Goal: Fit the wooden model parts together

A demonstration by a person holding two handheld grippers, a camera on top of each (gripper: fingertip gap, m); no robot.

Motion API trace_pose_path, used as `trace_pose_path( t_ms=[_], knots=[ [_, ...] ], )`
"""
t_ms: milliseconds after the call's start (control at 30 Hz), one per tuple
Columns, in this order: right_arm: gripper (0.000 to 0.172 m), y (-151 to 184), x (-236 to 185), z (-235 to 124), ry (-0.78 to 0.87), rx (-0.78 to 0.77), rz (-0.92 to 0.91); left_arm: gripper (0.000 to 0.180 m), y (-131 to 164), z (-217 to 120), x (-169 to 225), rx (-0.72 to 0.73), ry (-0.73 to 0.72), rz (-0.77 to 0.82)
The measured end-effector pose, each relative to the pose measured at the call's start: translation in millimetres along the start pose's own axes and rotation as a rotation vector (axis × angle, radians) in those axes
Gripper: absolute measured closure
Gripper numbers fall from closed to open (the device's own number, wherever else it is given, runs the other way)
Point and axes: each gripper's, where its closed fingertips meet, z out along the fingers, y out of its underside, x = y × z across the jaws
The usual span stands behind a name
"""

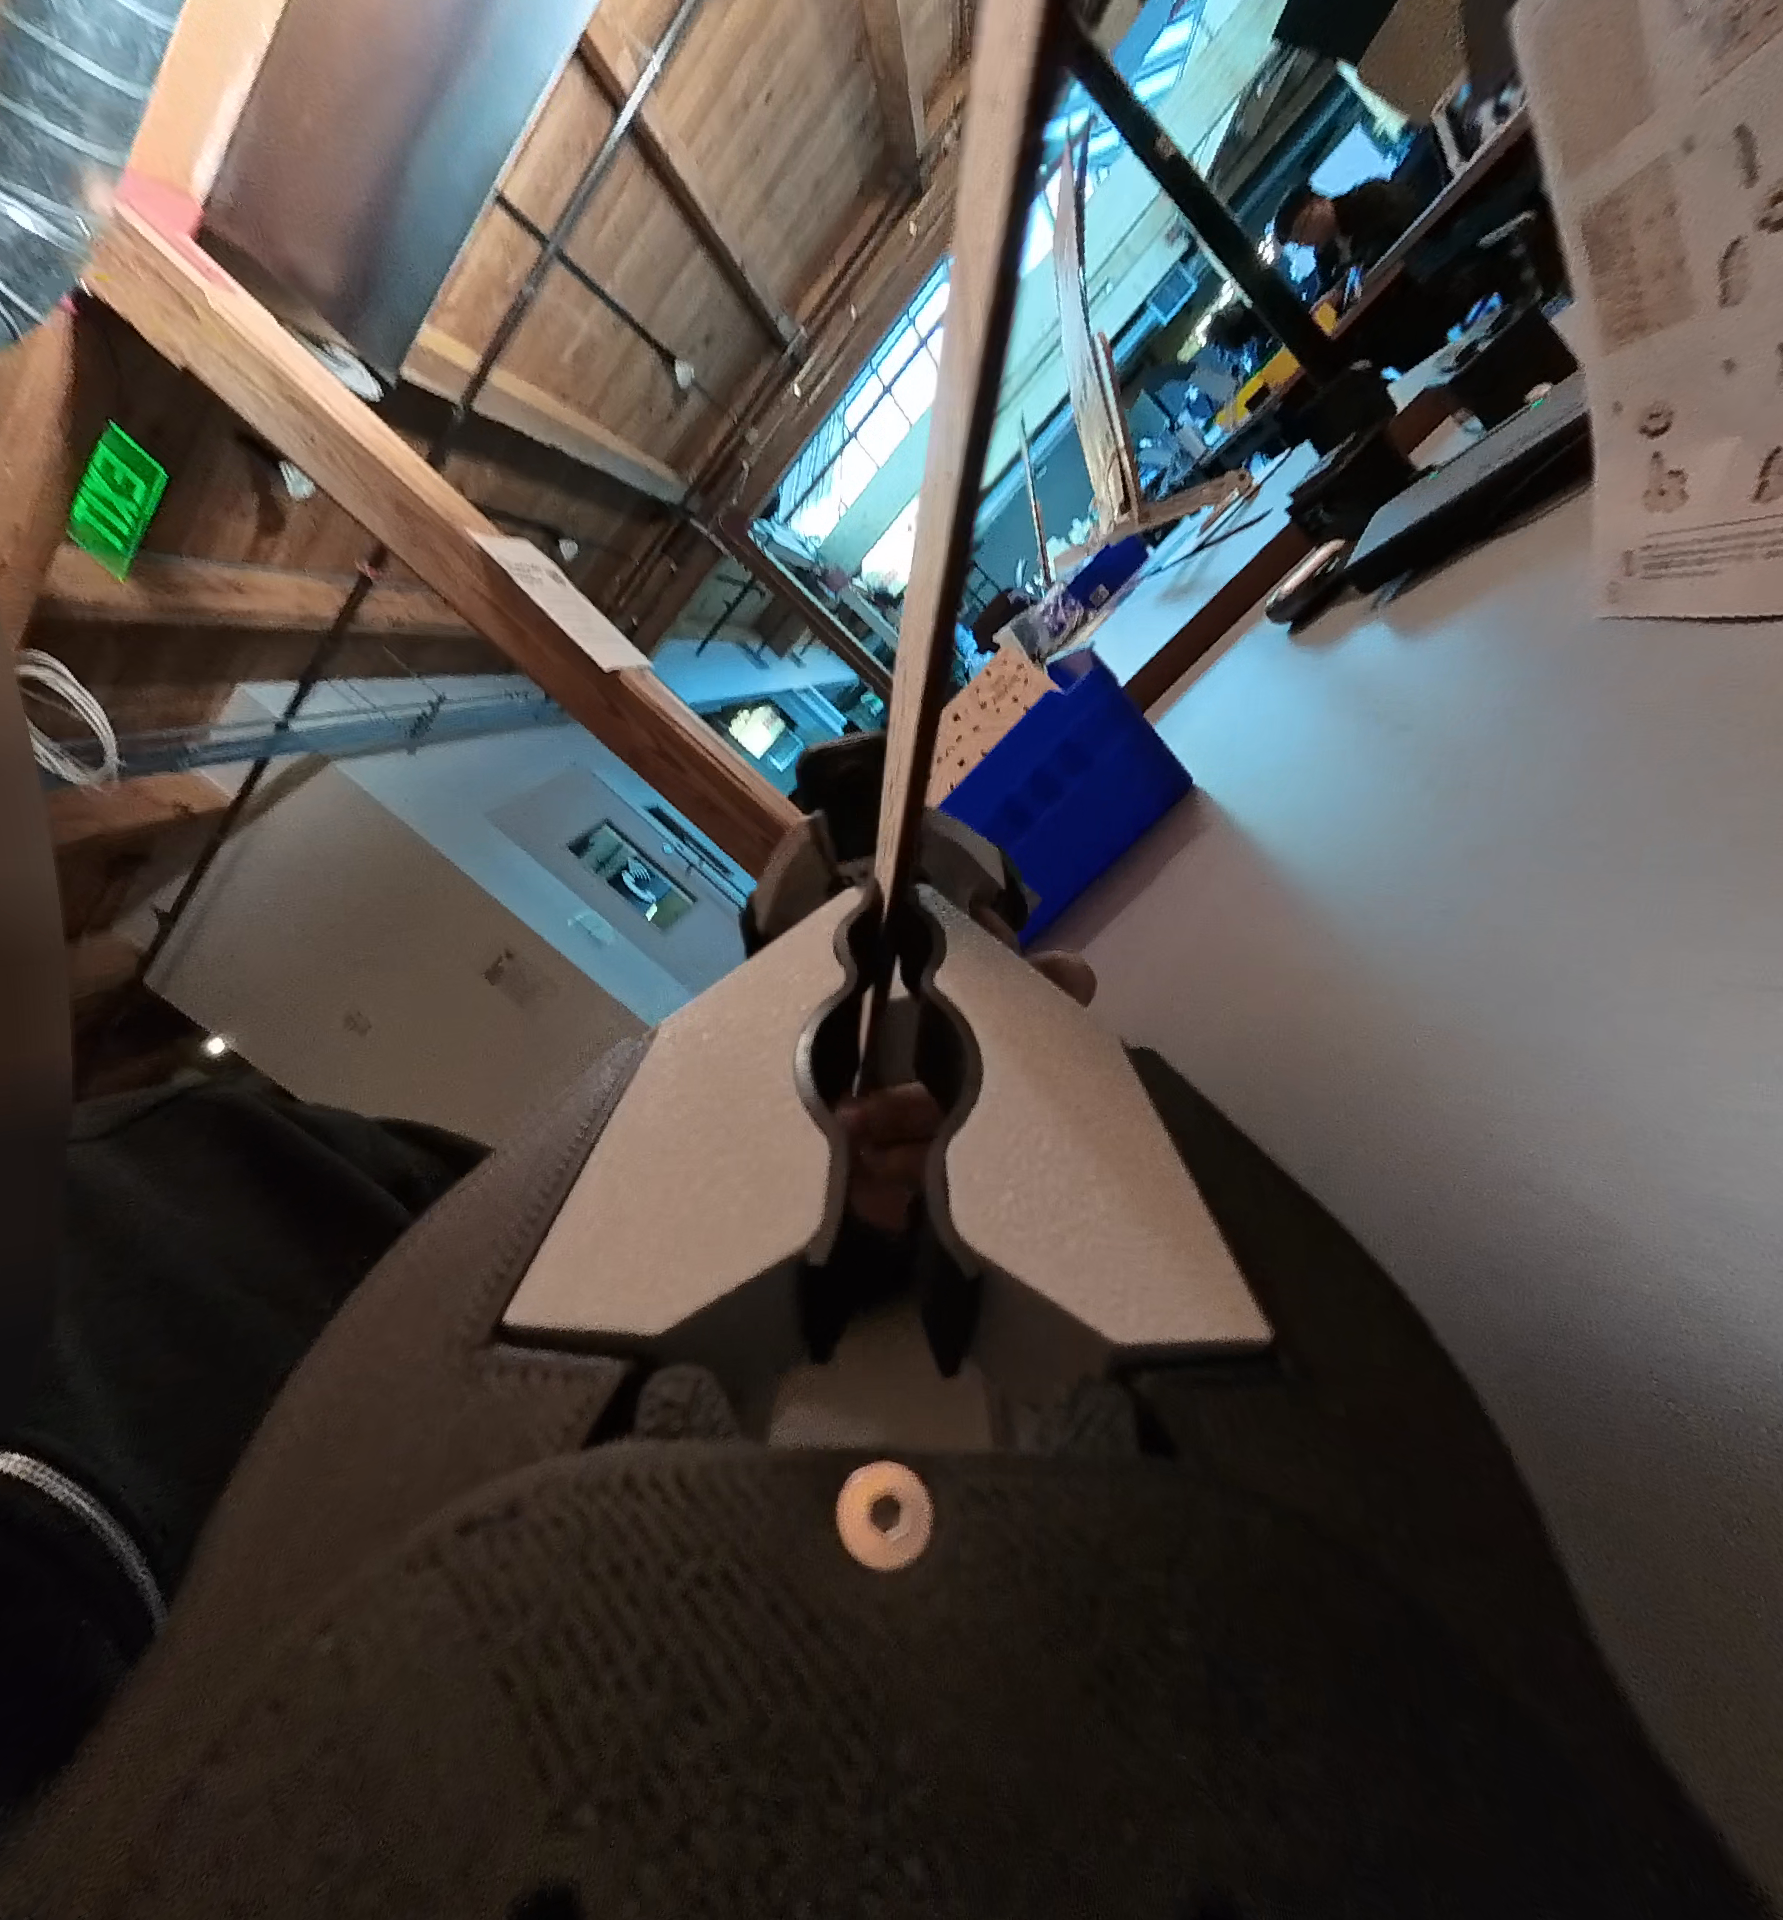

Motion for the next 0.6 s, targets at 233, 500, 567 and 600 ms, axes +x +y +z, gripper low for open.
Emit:
trace_pose_path(
  t_ms=[233, 500, 567, 600],
  knots=[
    [0.172, 8.0, -4.9, 7.8, 0.009, -0.041, -0.048, 0.178, 11.2, 5.3, 1.2, -0.058, -0.019, 0.047],
    [0.170, 4.1, -1.9, 2.5, 0.020, -0.031, -0.045, 0.176, 8.1, 1.9, -3.8, -0.059, -0.032, 0.008],
    [0.172, 4.2, -0.9, 1.6, 0.034, -0.040, -0.066, 0.178, 9.6, 2.0, -3.6, -0.079, -0.022, -0.010],
    [0.172, 3.8, -1.3, 1.2, 0.036, -0.041, -0.074, 0.178, 10.1, 2.3, -2.4, -0.087, -0.013, -0.020]
  ],
)
